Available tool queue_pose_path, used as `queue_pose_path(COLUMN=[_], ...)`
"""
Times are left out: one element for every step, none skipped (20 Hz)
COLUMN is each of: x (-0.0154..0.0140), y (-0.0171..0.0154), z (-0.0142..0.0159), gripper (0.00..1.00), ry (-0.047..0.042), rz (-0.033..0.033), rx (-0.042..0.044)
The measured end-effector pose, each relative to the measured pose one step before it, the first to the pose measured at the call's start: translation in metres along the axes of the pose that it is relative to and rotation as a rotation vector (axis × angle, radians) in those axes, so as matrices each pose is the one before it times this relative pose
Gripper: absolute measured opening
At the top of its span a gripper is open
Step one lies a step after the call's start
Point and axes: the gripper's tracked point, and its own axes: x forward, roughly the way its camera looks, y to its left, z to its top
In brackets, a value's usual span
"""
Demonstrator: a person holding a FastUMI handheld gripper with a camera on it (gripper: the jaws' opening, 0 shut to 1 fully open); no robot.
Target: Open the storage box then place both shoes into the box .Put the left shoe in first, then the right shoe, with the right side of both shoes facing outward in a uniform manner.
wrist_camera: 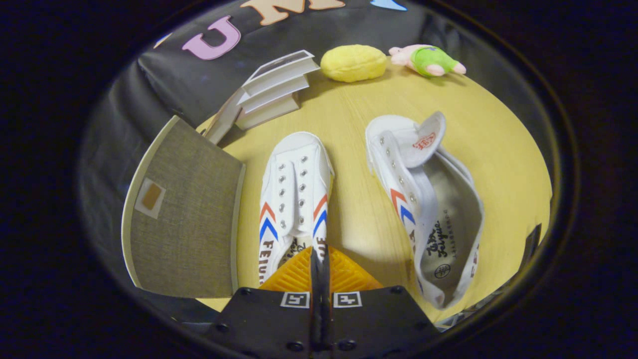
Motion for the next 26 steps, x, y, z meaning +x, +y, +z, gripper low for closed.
queue_pose_path(x=[-0.00081,-0.00161,-0.00161,-0.00124,-0.00066,-0.00042,-0.00185,-0.00129,-0.00163,-0.00438,-0.00382,-0.00241,-0.00296,-0.00392,-0.00393,-0.00521,-0.00452,-0.00643,-0.00588,-0.00539,-0.00437,-0.00257,-0.00210,-0.00143,-0.00012,0.00226], y=[0.00332,0.00289,0.00277,0.00320,0.00207,0.00162,0.00294,0.00349,0.00451,0.00566,0.00622,0.00642,0.00525,0.00445,0.00612,0.00848,0.00918,0.00937,0.01008,0.01134,0.01212,0.01320,0.01338,0.01400,0.01422,0.01393], z=[-0.00007,0.00017,0.00025,0.00034,0.00079,0.00027,0.00073,0.00074,0.00108,0.00010,0.00334,0.00370,0.00504,0.00527,0.00438,0.00383,0.00404,0.00387,0.00404,0.00342,0.00359,0.00193,0.00228,0.00127,0.00028,-0.00150], gripper=[0.04,0.04,0.04,0.04,0.04,0.04,0.04,0.04,0.04,0.03,0.03,0.03,0.03,0.03,0.03,0.03,0.04,0.03,0.03,0.03,0.03,0.03,0.04,0.03,0.03,0.03], ry=[-0.00764,-0.01186,-0.00820,-0.00477,-0.00550,0.00165,-0.00349,-0.00382,-0.00487,-0.00533,-0.01206,-0.01264,-0.01699,-0.01561,-0.00951,-0.00975,-0.00723,-0.00856,-0.01044,-0.00557,-0.00156,0.00343,0.00569,0.00788,0.00985,0.01579], rz=[0.02755,0.03095,0.02832,0.02619,0.02053,0.02019,0.01901,0.02044,0.02360,0.02566,0.02383,0.01849,0.00981,0.00740,0.00867,0.01038,0.01127,0.00802,0.00669,0.00870,0.01465,0.01772,0.01908,0.01802,0.02023,0.02179], rx=[0.03213,0.03680,0.03881,0.04288,0.04142,0.02991,0.01258,0.00835,0.01029,0.01867,0.02147,0.01755,0.00957,0.00346,-0.00190,-0.00153,-0.00540,-0.01208,-0.02207,-0.02335,-0.02481,-0.02442,-0.02199,-0.02181,-0.01943,-0.01154])
